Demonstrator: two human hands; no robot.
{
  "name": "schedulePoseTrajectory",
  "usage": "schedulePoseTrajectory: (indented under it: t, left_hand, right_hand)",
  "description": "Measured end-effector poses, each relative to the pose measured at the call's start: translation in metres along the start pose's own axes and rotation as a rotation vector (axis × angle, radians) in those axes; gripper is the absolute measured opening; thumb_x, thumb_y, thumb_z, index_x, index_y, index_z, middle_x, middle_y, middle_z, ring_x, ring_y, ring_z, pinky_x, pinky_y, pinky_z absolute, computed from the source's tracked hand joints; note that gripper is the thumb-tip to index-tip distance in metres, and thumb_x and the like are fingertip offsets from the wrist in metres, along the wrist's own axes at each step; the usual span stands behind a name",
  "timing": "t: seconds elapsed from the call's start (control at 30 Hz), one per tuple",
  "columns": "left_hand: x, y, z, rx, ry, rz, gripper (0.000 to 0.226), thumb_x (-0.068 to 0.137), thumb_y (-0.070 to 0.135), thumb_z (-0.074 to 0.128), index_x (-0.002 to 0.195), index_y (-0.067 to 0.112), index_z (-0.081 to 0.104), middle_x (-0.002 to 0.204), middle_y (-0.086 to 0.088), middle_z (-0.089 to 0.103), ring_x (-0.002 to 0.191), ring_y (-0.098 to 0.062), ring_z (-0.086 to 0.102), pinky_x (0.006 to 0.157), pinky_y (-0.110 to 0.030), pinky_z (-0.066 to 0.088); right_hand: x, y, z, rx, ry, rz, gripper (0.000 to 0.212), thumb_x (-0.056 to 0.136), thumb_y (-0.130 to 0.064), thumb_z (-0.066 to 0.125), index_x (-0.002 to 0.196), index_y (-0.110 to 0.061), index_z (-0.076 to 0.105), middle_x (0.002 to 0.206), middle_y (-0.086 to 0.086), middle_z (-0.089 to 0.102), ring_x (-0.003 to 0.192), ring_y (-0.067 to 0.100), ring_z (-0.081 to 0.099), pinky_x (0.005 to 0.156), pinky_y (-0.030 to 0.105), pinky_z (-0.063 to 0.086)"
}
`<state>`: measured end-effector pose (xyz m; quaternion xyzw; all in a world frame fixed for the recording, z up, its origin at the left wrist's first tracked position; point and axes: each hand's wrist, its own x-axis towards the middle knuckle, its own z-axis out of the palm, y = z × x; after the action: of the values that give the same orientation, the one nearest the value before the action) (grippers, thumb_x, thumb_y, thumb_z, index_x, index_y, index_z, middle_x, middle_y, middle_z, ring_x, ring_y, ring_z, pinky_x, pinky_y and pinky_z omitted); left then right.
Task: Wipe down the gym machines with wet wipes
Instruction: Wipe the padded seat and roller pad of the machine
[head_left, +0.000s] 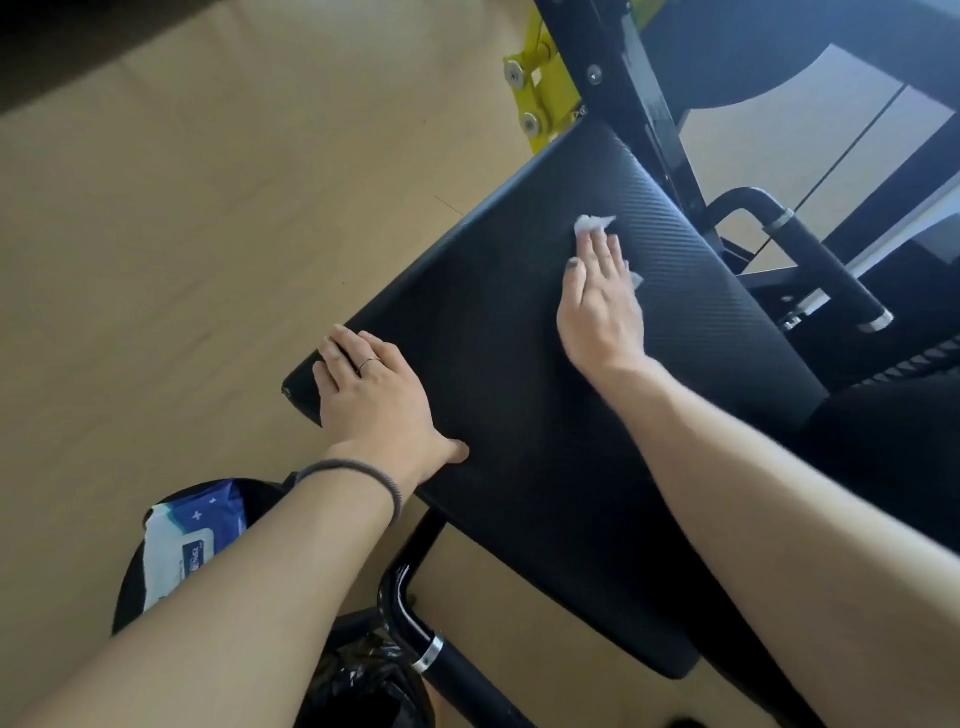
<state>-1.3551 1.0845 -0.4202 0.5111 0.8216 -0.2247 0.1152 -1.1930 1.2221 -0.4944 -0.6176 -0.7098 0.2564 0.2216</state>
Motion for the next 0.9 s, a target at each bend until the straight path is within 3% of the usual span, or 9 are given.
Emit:
schedulePoseTrajectory:
  t: [0.17,0.27,0.47,0.57,0.63,0.7,0.77,0.83,0.9]
  left_hand:
    - [-0.001,-0.001,0.000,0.025,0.014,0.008,0.152,0.064,0.082,0.071,0.153,-0.009,-0.012,0.163,-0.035,-0.008,0.154,-0.046,0.001,0.126,-0.049,0.013]
    - [-0.002,-0.002,0.002,0.030,0.016,0.007,0.152,0.063,0.083,0.070,0.153,-0.009,-0.011,0.163,-0.034,-0.006,0.154,-0.046,0.003,0.126,-0.049,0.014]
    - [0.001,-0.011,0.006,0.019,0.049,0.057,0.152,0.063,0.087,0.066,0.154,-0.008,-0.011,0.163,-0.034,-0.006,0.154,-0.046,0.002,0.126,-0.048,0.013]
    - [-0.006,-0.028,0.003,-0.014,0.011,0.114,0.142,0.071,0.084,0.062,0.157,-0.001,-0.012,0.165,-0.029,-0.010,0.155,-0.041,0.000,0.126,-0.047,0.011]
    - [-0.019,-0.034,-0.001,-0.067,-0.009,0.178,0.128,0.077,0.082,0.057,0.160,0.009,-0.007,0.166,-0.024,-0.008,0.155,-0.039,0.001,0.125,-0.048,0.011]
    - [-0.038,-0.021,-0.010,-0.268,-0.051,0.270,0.107,0.084,0.077,0.052,0.161,0.022,0.001,0.167,-0.016,0.004,0.154,-0.035,0.008,0.124,-0.049,0.018]
    - [-0.057,0.010,-0.029,-0.650,-0.201,0.352,0.083,0.093,0.068,0.049,0.159,0.034,0.012,0.158,-0.008,0.029,0.146,-0.029,0.031,0.119,-0.046,0.030]
    - [-0.076,0.041,-0.051,-0.905,-0.295,0.466,0.059,0.099,0.056,0.049,0.152,0.036,0.032,0.131,0.004,0.057,0.123,-0.018,0.058,0.109,-0.043,0.045]
    - [-0.090,0.063,-0.071,-0.910,-0.205,0.579,0.034,0.100,0.043,0.056,0.131,0.029,0.055,0.108,0.008,0.065,0.103,-0.011,0.065,0.095,-0.039,0.055]
  right_hand:
    - [-0.126,-0.022,0.023,-0.014,-0.182,-0.309,0.057,0.107,-0.034,0.016,0.158,-0.012,0.025,0.167,-0.001,0.014,0.156,0.008,-0.001,0.127,0.028,-0.002]
    - [-0.123,-0.002,0.010,-0.079,-0.277,-0.467,0.054,0.108,-0.030,0.021,0.157,-0.010,0.030,0.166,0.000,0.022,0.156,0.010,0.006,0.127,0.030,0.006]
    - [-0.118,-0.020,0.007,0.076,-0.105,0.011,0.051,0.109,-0.023,0.024,0.160,-0.016,0.024,0.168,-0.007,0.017,0.155,0.007,0.007,0.126,0.024,0.006]
    - [-0.157,-0.040,0.002,0.328,-0.109,0.182,0.048,0.109,-0.023,0.027,0.156,-0.020,0.037,0.163,-0.012,0.030,0.152,0.004,0.018,0.120,0.017,0.014]
    - [-0.172,-0.050,-0.011,0.688,-0.079,0.493,0.042,0.107,-0.032,0.035,0.142,-0.029,0.057,0.150,-0.013,0.051,0.145,0.005,0.036,0.115,0.018,0.022]
    - [-0.178,-0.059,-0.034,1.196,-0.004,0.839,0.034,0.104,-0.035,0.041,0.118,-0.028,0.072,0.129,-0.006,0.067,0.134,0.016,0.053,0.116,0.028,0.031]
    - [-0.180,-0.061,-0.059,1.564,0.117,0.948,0.040,0.107,-0.030,0.037,0.119,-0.013,0.071,0.128,0.005,0.068,0.129,0.023,0.057,0.118,0.039,0.036]
    - [-0.182,-0.064,-0.090,1.645,0.176,0.907,0.047,0.109,-0.031,0.030,0.127,-0.005,0.065,0.129,0.012,0.068,0.125,0.027,0.061,0.115,0.042,0.041]
    - [-0.185,-0.064,-0.119,1.627,0.154,0.849,0.052,0.109,-0.034,0.026,0.131,-0.004,0.062,0.124,0.014,0.071,0.118,0.026,0.067,0.106,0.038,0.049]
